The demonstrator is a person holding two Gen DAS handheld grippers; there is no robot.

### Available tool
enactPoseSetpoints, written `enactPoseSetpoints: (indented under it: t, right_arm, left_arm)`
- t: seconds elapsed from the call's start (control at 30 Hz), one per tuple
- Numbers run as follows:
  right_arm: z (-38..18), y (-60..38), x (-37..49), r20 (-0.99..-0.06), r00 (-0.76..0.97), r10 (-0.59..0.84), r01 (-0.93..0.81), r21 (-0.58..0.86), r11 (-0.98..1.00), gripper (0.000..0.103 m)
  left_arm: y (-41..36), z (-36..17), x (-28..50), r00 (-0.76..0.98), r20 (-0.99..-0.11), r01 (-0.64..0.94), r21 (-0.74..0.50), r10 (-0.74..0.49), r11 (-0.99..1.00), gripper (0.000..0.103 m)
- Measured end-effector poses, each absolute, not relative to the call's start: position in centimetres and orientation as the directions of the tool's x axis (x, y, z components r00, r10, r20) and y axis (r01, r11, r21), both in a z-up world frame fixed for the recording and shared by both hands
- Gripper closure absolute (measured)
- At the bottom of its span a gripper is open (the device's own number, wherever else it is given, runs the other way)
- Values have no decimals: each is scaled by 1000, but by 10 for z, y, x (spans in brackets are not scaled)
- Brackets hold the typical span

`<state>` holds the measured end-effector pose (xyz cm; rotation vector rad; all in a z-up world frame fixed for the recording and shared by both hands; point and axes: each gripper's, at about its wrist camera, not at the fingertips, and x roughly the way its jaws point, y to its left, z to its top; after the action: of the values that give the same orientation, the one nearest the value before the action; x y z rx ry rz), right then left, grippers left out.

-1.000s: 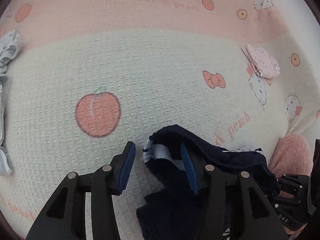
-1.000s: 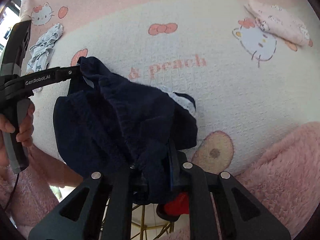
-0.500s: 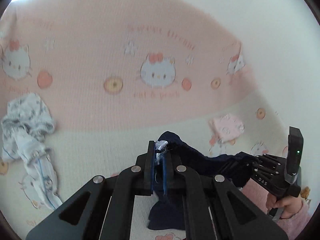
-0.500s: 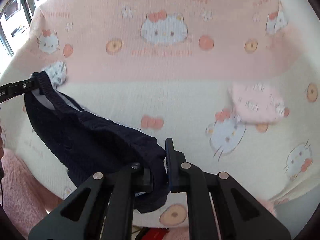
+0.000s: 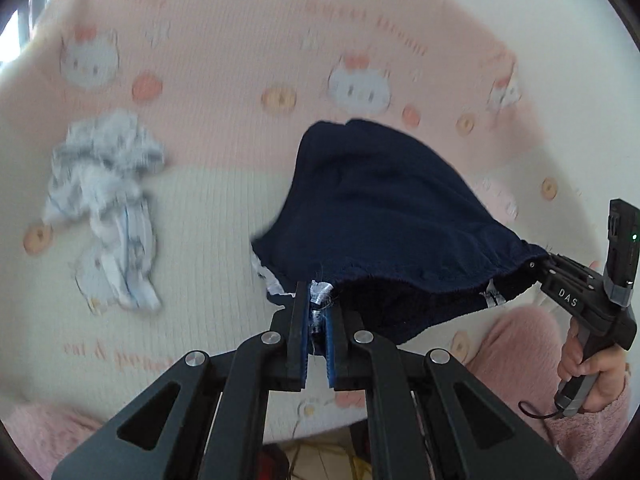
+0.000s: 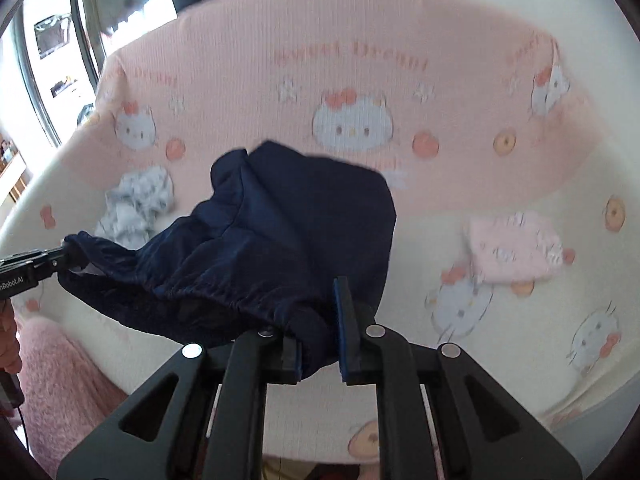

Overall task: Fold clothes
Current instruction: 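Lower the pants onto the sofa with both grippers, spreading the legs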

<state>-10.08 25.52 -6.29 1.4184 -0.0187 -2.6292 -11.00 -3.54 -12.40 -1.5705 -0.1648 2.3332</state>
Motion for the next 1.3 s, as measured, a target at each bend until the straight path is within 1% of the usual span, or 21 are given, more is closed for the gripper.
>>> enactPoseSetpoints:
  t: [0.1, 0.17, 0.2, 0.27, 0.3, 0.33, 0.37, 0.4, 0.5, 0.57, 0.63, 0.7, 0.77, 0.87, 0.93, 0.97, 1.03, 1.17, 1.27, 1.3]
  right_arm:
    - [-152, 257, -86, -929, -340, -145, 96, 119, -988, 92]
    - [-200, 254, -73, -968, -207, -141, 82, 127, -988, 92]
    - [-214, 254, -68, -977, -161, -138, 76, 127, -989, 92]
    - [-208, 253, -64, -971, -189, -145, 84, 132, -988, 91]
    - [-201, 253, -63, -963, -221, -156, 90, 139, -986, 88]
    - [-193, 254, -64, -952, -259, -164, 93, 144, -985, 85]
    - [-189, 254, -64, -944, -288, -163, 96, 141, -985, 84]
    - [-187, 254, -64, -939, -302, -163, 99, 139, -985, 83]
    - [-187, 252, -66, -928, -325, -184, 113, 155, -982, 83]
    - [-185, 251, -68, -916, -339, -214, 137, 177, -975, 83]
    - [-178, 249, -62, -892, -379, -247, 179, 192, -965, 83]
    - [-169, 244, -58, -865, -419, -278, 220, 200, -955, 83]
    - [-161, 240, -57, -843, -453, -290, 246, 194, -950, 83]
    - [-155, 239, -62, -828, -480, -290, 229, 200, -953, 83]
    - [-156, 244, -68, -836, -462, -297, 199, 228, -953, 83]
    - [-158, 247, -70, -837, -445, -319, 190, 260, -947, 83]
    - [-162, 248, -74, -826, -407, -390, 192, 340, -921, 83]
    - [-162, 248, -76, -776, -366, -514, 199, 474, -858, 82]
    - [-166, 247, -76, -790, -361, -495, 195, 456, -869, 81]
    - [-167, 246, -76, -791, -361, -494, 195, 453, -870, 80]
  left_arm:
    - [-28, -196, -102, -190, -950, -174, -218, 250, -960, 95]
    - [-29, -216, -96, -145, -965, -160, -197, 220, -967, 94]
    - [-31, -218, -92, -148, -968, -154, -179, 202, -972, 92]
    - [-35, -211, -86, -205, -965, -156, -131, 162, -979, 85]
    - [-34, -204, -84, -249, -960, -164, -91, 131, -982, 75]
    - [-34, -197, -82, -293, -951, -171, -51, 100, -984, 58]
    - [-34, -191, -79, -337, -939, -176, -10, 70, -984, 50]
    - [-31, -185, -77, -375, -925, -196, 15, 61, -981, 49]
    - [-17, -178, -73, -401, -910, -295, 18, 107, -955, 49]
    - [2, -184, -68, -415, -908, -380, 111, 62, -918, 49]
    - [25, -190, -57, -399, -916, -475, 165, 45, -864, 49]
    - [39, -196, -47, -388, -921, -533, 208, 18, -820, 49]
    - [37, -189, -49, -395, -918, -525, 195, 34, -828, 49]
    - [32, -175, -52, -407, -911, -505, 162, 68, -848, 49]
    - [25, -169, -59, -374, -917, -504, 77, 137, -860, 49]
    - [24, -169, -61, -339, -921, -525, 17, 191, -851, 49]
    - [33, -176, -61, -289, -926, -582, -32, 243, -813, 49]
    - [51, -189, -68, -299, -933, -613, 28, 198, -790, 49]
    - [63, -197, -72, -307, -938, -628, 75, 158, -774, 49]
    - [65, -199, -73, -305, -941, -631, 87, 144, -771, 57]
